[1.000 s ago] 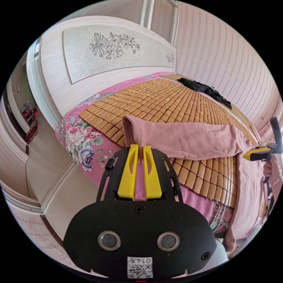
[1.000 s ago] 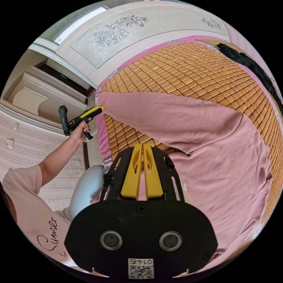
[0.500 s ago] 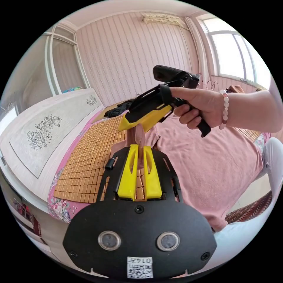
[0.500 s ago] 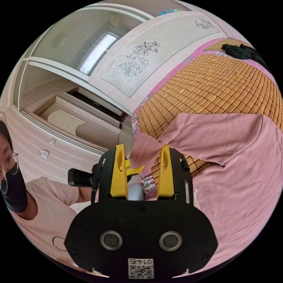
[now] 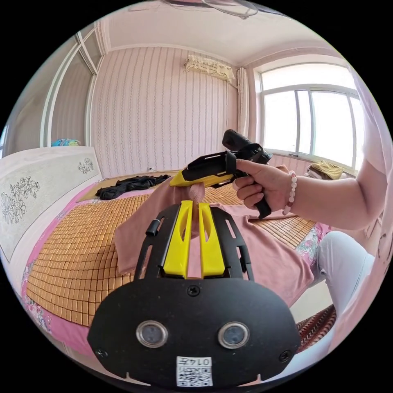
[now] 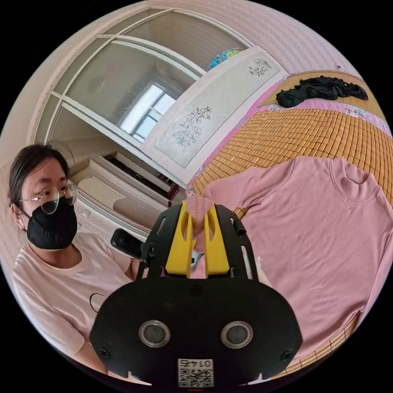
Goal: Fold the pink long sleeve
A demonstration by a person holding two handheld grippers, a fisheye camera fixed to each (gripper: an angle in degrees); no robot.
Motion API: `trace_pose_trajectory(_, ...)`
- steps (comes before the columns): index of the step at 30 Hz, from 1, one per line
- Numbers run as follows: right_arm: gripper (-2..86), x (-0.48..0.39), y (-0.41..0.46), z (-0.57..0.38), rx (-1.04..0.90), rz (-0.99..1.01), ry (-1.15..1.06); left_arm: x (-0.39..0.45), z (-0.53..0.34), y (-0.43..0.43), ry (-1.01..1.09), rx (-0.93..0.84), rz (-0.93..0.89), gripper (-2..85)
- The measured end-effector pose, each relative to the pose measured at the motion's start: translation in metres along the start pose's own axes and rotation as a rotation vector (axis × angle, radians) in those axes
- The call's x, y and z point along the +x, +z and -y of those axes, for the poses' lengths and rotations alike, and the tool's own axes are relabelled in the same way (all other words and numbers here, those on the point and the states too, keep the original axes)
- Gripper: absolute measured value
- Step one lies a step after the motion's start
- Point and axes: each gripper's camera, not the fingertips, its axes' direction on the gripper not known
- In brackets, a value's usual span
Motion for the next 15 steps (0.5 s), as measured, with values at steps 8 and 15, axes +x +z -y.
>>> trace_pose_trajectory(8, 4.0, -0.075, -0.13, -0.077, 0.187, -0.144, 0.053, 0.064, 0.028, 0.04, 0.101, 0.07, -0.358, 2.7)
trace_pose_trajectory(15, 5.2, -0.033, -0.122, -0.179, 0.073, -0.178, 0.449, 0.112, -0.024, 0.108, 0.132, -0.272, -0.531, 4.4)
